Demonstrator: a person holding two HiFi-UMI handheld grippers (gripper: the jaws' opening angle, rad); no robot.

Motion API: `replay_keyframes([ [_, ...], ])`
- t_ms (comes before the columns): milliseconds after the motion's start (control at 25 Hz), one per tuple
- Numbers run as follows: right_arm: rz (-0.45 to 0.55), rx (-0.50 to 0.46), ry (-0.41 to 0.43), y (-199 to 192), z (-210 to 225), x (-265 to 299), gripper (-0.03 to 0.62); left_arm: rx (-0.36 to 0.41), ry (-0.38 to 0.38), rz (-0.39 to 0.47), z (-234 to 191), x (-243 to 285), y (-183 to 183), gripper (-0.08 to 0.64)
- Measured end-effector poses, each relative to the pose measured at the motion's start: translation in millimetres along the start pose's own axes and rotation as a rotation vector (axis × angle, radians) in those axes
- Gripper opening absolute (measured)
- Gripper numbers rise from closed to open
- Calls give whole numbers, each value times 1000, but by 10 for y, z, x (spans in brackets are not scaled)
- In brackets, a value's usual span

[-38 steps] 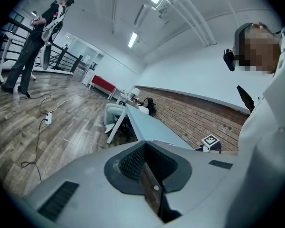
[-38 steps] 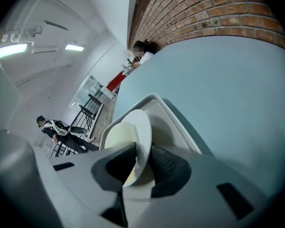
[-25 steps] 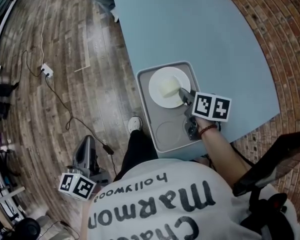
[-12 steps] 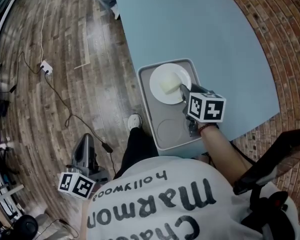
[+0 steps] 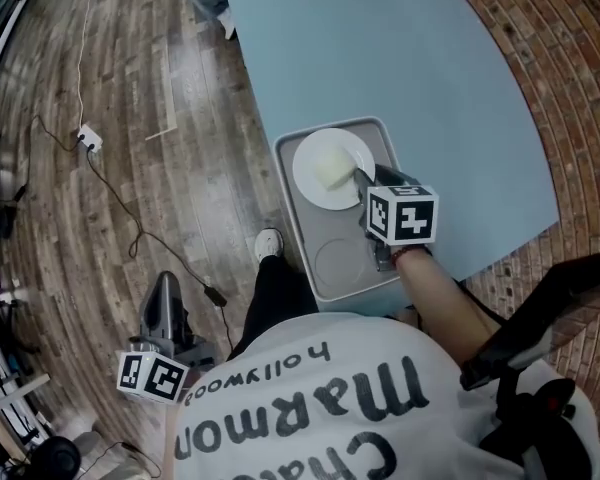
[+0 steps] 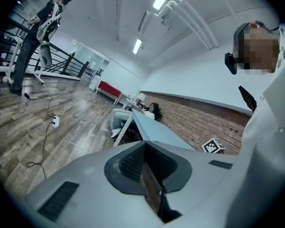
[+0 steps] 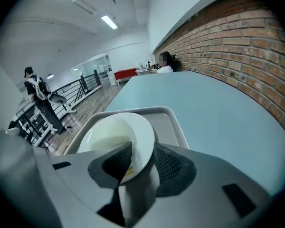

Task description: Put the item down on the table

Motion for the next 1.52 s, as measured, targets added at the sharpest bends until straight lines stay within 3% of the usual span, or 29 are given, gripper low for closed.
replay_keyframes([
  [200, 11, -180, -48, 28, -85, 23, 132, 0, 1, 5, -30, -15, 14, 5],
  [320, 12, -238, -60, 45, -112, 28, 132, -3, 2, 1, -29, -28, 6, 5],
  [680, 7, -239, -55, 36, -110, 34, 132, 1, -6, 13, 14, -62, -4, 5],
  [1000, 61, -144, -21, 153, -87, -133, 130, 16, -23, 29, 72, -114, 56, 5],
  [1280, 192, -125, 180, 205, -311, -587, 130, 22, -53, 44, 213, -214, 50, 5],
  [1440, 191, -184, 212, 147, -396, -786, 124, 41, -79, 65, 284, -305, 103, 5],
  [1520, 197, -181, 209, 102, -393, -896, 85, 47, -90, 72, 328, -373, 106, 5],
])
Point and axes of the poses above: the fingertips, and each gripper's own axes: x forward along the fingers, z to its right, y out of its top, the point moved 4 cm from there along -x, backward along the fingers, and after that the axes turned 1 degree about -x, right-handed, at the moved point
